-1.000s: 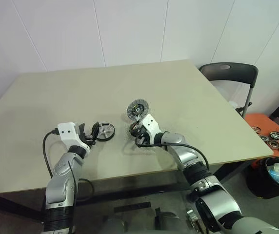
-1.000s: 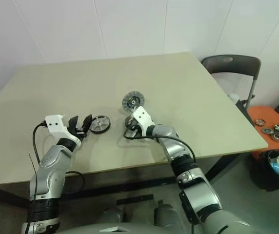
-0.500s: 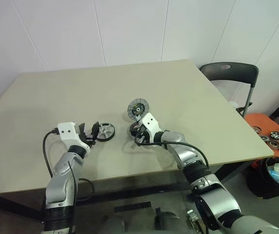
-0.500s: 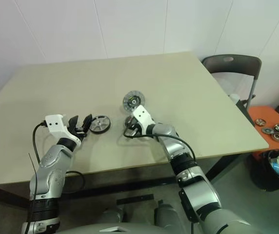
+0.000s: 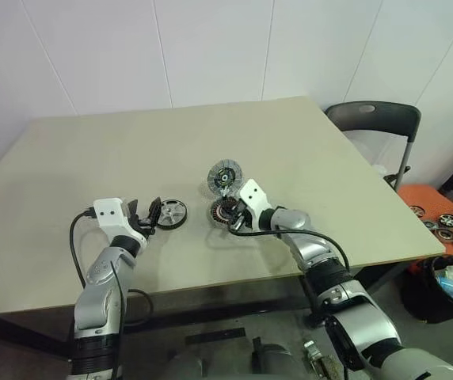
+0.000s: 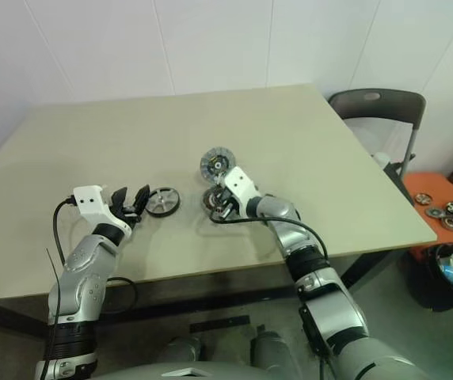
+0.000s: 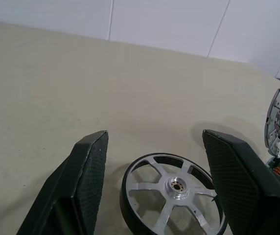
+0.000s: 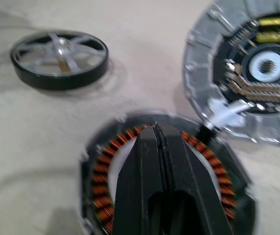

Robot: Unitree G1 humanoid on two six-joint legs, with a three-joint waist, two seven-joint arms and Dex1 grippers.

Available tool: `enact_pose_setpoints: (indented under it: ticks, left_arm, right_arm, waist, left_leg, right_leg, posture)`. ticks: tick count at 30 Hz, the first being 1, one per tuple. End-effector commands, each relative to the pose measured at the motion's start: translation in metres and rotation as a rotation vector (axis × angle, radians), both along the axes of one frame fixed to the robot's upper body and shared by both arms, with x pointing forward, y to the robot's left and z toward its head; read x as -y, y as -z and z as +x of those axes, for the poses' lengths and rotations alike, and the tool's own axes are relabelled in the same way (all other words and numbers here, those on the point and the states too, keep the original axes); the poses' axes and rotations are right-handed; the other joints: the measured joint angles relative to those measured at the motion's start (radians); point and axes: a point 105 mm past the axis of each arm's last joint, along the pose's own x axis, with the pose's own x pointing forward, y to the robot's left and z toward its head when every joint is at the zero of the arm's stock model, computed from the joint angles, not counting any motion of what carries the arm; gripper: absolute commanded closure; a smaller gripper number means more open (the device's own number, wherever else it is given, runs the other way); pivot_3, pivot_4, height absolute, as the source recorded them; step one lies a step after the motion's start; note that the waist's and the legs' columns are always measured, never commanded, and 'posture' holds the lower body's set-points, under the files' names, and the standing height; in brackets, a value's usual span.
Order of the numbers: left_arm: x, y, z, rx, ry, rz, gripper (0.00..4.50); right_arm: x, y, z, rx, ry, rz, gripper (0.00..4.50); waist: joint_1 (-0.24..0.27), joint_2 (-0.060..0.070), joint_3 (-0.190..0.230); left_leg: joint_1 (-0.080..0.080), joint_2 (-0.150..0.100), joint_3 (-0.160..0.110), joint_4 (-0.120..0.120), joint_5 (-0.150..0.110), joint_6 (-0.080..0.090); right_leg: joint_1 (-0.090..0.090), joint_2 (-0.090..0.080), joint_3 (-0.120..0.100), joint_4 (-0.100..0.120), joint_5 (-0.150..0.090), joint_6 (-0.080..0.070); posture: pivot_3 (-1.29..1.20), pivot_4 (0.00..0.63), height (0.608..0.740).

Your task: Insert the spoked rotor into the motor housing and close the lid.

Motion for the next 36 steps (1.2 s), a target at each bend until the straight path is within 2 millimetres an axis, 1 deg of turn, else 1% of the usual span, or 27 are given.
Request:
enact_pose_setpoints:
  ticks: [1, 5, 10, 11, 13, 15, 20, 23, 27, 30, 36]
  left_arm:
    - [0.000, -0.015, 0.002, 0.058, 0.000, 0.011, 1.25]
    - [0.000, -0.014, 0.002, 0.056, 0.001, 0.010, 1.25]
    - [0.000, -0.013, 0.002, 0.054, 0.002, 0.008, 1.25]
    - [0.000, -0.013, 0.002, 0.054, 0.002, 0.008, 1.25]
    - [0.000, -0.013, 0.002, 0.054, 0.003, 0.008, 1.25]
    - [0.000, -0.012, 0.002, 0.052, 0.004, 0.008, 1.25]
    - [0.002, -0.012, 0.002, 0.054, 0.008, 0.005, 1.25]
    - [0.002, -0.011, 0.002, 0.054, 0.006, 0.005, 1.25]
    - [0.001, -0.010, 0.001, 0.053, 0.003, 0.007, 1.25]
    - [0.000, -0.010, 0.000, 0.053, 0.004, 0.009, 1.25]
    - [0.000, -0.009, 0.000, 0.053, 0.005, 0.011, 1.25]
  right_arm:
    - [-0.004, -0.021, 0.007, 0.079, -0.003, 0.029, 4.48]
    - [-0.006, -0.028, 0.009, 0.087, 0.010, 0.078, 4.48]
    - [-0.009, -0.031, 0.008, 0.087, -0.002, 0.103, 4.48]
    - [-0.010, -0.034, 0.007, 0.097, -0.012, 0.116, 4.48]
    - [-0.021, -0.042, -0.005, 0.104, -0.112, 0.157, 4.48]
    - [-0.031, -0.045, -0.017, 0.068, -0.184, 0.193, 4.48]
    - [-0.043, -0.041, -0.026, 0.042, -0.225, 0.177, 4.48]
    - [-0.045, -0.039, -0.024, 0.050, -0.207, 0.155, 4.48]
    - [-0.040, -0.032, -0.017, 0.059, -0.165, 0.116, 4.48]
    - [-0.037, -0.031, -0.010, 0.086, -0.124, 0.094, 4.48]
    - [-0.040, -0.030, -0.007, 0.146, -0.119, 0.049, 4.48]
  waist:
    - [-0.001, 0.000, 0.000]
    - [0.001, 0.000, 0.000]
    - [0.001, 0.000, 0.000]
    - [0.001, 0.000, 0.000]
    - [0.001, 0.000, 0.000]
    - [-0.001, 0.000, 0.000]
    - [0.001, 0.000, 0.000]
    - [0.003, 0.000, 0.000]
    - [0.003, 0.000, 0.000]
    - [0.003, 0.000, 0.000]
    - [0.001, 0.000, 0.000]
  left_leg:
    - [0.000, 0.000, 0.000, 0.000, 0.000, 0.000]
    - [0.000, 0.000, 0.000, 0.000, 0.000, 0.000]
    - [0.000, 0.000, 0.000, 0.000, 0.000, 0.000]
    - [0.000, 0.000, 0.000, 0.000, 0.000, 0.000]
    - [0.000, 0.000, 0.000, 0.000, 0.000, 0.000]
    - [0.000, 0.000, 0.000, 0.000, 0.000, 0.000]
    - [0.000, 0.000, 0.000, 0.000, 0.000, 0.000]
    - [0.000, 0.000, 0.000, 0.000, 0.000, 0.000]
    - [0.000, 0.000, 0.000, 0.000, 0.000, 0.000]
    - [0.000, 0.000, 0.000, 0.000, 0.000, 0.000]
    - [0.000, 0.000, 0.000, 0.000, 0.000, 0.000]
  right_leg:
    - [0.000, 0.000, 0.000, 0.000, 0.000, 0.000]
    - [0.000, 0.000, 0.000, 0.000, 0.000, 0.000]
    - [0.000, 0.000, 0.000, 0.000, 0.000, 0.000]
    - [0.000, 0.000, 0.000, 0.000, 0.000, 0.000]
    - [0.000, 0.000, 0.000, 0.000, 0.000, 0.000]
    - [0.000, 0.000, 0.000, 0.000, 0.000, 0.000]
    - [0.000, 0.000, 0.000, 0.000, 0.000, 0.000]
    - [0.000, 0.000, 0.000, 0.000, 0.000, 0.000]
    - [0.000, 0.000, 0.000, 0.000, 0.000, 0.000]
    - [0.000, 0.000, 0.000, 0.000, 0.000, 0.000]
    - [0.000, 0.000, 0.000, 0.000, 0.000, 0.000]
  posture:
    - [0.00, 0.000, 0.740]
    - [0.00, 0.000, 0.740]
    - [0.00, 0.000, 0.740]
    - [0.00, 0.000, 0.740]
    - [0.00, 0.000, 0.740]
    - [0.00, 0.000, 0.740]
    - [0.00, 0.000, 0.740]
    - [0.00, 0.000, 0.740]
    - [0.00, 0.000, 0.740]
    - [0.00, 0.000, 0.740]
    - [0.00, 0.000, 0.740]
